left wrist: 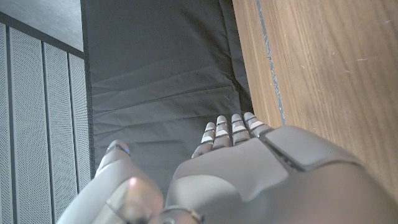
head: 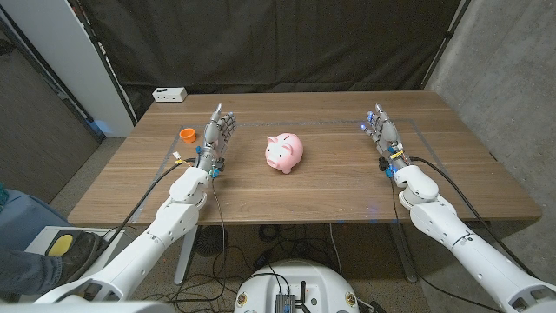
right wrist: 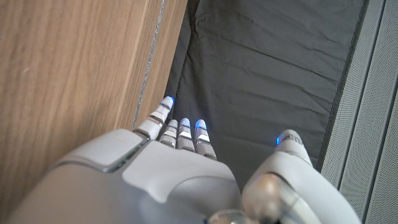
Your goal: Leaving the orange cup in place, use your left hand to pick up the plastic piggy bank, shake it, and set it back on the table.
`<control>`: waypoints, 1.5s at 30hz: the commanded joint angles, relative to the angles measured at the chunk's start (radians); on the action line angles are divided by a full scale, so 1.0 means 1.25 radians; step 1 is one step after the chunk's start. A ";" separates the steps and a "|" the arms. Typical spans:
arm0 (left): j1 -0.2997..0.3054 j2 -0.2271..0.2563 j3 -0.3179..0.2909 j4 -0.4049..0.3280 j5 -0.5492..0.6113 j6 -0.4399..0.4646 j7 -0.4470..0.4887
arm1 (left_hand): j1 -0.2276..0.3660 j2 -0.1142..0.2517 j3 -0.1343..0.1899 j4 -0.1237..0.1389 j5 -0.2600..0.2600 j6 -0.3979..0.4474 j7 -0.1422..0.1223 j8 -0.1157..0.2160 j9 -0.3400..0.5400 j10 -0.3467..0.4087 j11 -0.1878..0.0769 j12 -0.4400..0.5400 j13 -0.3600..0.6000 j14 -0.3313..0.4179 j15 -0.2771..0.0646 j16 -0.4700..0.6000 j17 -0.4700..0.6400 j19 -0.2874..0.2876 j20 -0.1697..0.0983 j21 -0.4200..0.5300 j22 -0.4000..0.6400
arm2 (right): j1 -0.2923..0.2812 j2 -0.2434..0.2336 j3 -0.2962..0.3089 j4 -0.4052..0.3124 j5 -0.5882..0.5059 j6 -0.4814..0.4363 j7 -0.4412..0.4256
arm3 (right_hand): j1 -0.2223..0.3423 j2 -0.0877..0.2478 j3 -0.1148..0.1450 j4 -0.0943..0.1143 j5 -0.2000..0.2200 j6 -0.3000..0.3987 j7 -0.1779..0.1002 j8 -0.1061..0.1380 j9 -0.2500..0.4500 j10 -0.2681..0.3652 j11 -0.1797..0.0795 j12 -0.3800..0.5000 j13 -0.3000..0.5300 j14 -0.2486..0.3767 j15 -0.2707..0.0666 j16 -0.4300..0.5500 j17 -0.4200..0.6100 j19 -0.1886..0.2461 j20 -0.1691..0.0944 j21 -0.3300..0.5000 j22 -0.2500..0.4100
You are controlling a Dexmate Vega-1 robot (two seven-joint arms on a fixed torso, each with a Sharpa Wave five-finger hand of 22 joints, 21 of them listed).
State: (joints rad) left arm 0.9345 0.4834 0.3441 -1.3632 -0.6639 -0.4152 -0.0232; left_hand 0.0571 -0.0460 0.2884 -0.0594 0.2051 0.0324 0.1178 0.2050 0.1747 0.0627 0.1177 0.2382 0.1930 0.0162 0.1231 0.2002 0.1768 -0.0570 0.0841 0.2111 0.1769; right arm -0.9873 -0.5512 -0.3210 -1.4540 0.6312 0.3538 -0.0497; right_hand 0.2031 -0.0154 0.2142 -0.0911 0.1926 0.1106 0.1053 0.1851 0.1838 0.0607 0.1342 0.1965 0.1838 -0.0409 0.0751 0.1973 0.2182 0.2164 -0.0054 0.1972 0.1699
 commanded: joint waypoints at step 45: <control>0.065 0.066 -0.051 -0.067 0.516 -0.221 0.281 | 0.093 0.001 0.026 -0.065 -0.014 0.093 -0.026 0.008 0.005 0.088 -0.019 0.015 0.009 0.118 -0.020 0.008 0.003 0.124 0.073 0.018 0.003 | -0.070 0.001 0.010 -0.129 -0.060 0.015 -0.096 | 0.012 0.012 0.002 -0.007 0.000 0.016 -0.003 0.006 0.001 0.006 0.004 0.005 0.004 0.000 0.006 0.002 -0.001 0.000 0.003 0.000 0.002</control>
State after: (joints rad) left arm 1.0062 0.5212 0.3122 -1.4194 -0.2073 -0.6569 0.2172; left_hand 0.1597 -0.0407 0.3165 -0.1344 0.1884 0.1381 0.0871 0.2128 0.1796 0.1664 0.1000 0.2591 0.2025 0.1527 0.1046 0.2097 0.1770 0.0957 0.1673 0.2373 0.1795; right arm -1.0678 -0.5690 -0.2904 -1.5828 0.6033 0.3746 -0.1192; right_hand 0.2151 -0.0034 0.2183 -0.0951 0.1926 0.1269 0.0999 0.1888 0.1837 0.0607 0.1341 0.1964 0.1836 -0.0411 0.0749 0.1973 0.2135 0.2163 -0.0053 0.1973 0.1698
